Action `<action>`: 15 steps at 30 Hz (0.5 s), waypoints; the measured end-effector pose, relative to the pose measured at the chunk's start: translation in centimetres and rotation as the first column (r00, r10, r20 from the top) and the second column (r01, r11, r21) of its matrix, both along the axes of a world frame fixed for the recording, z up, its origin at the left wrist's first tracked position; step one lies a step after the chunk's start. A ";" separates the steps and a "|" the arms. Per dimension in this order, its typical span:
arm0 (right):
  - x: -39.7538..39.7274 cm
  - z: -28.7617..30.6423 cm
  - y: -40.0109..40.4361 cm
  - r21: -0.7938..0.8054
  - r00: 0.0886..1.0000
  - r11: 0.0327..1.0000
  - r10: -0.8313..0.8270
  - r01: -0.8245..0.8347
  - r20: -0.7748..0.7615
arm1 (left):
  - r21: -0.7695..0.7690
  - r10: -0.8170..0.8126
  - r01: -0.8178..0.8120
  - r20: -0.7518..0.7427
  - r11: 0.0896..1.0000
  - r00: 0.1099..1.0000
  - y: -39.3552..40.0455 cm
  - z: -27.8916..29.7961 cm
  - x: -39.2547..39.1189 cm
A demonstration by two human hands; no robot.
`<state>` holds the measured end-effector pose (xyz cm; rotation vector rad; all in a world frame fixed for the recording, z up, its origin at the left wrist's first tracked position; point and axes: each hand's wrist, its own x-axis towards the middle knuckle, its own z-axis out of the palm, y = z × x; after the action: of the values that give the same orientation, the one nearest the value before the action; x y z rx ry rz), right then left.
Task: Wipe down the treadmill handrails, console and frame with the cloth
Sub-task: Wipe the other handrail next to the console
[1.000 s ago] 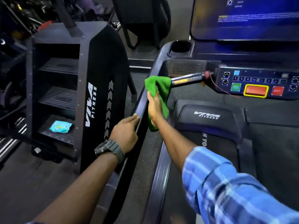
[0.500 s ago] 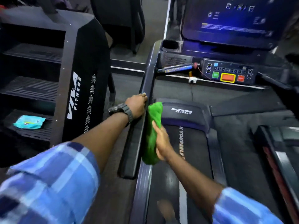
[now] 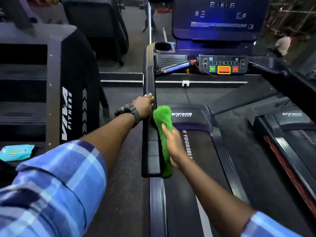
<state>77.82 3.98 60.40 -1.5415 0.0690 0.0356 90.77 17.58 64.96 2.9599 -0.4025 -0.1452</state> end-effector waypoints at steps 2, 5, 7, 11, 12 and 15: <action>2.9 0.7 1.2 -0.079 0.997 0.996 0.055 -0.050 0.054 | 0.033 -0.017 0.017 0.001 0.999 1.000 0.2 0.0 0.1; 1.5 -0.7 0.7 -0.225 0.979 0.971 0.121 -0.083 0.161 | 0.043 -0.041 0.039 0.063 0.998 0.997 1.0 -0.7 0.4; -0.4 -2.9 -0.3 -0.239 0.968 0.969 0.112 -0.056 0.224 | 0.024 -0.072 0.070 0.114 0.997 0.991 1.6 -1.2 0.7; 2.0 -2.5 0.0 -0.208 0.951 0.975 0.141 -0.084 0.275 | 0.086 -0.126 0.109 0.225 0.990 0.966 2.0 -1.5 -0.1; 2.9 -2.9 0.1 -0.199 0.941 0.972 0.180 -0.125 0.288 | 0.112 -0.145 0.118 0.272 0.987 0.952 2.0 -1.7 -0.4; 1.2 -2.5 0.3 -0.065 0.929 0.989 0.147 -0.132 0.341 | 0.071 -0.146 0.130 0.309 0.989 0.940 2.6 -1.9 -0.8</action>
<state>79.06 4.28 57.91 -1.5709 -0.3215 -0.1246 89.94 20.19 63.04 3.0055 -0.6555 0.3106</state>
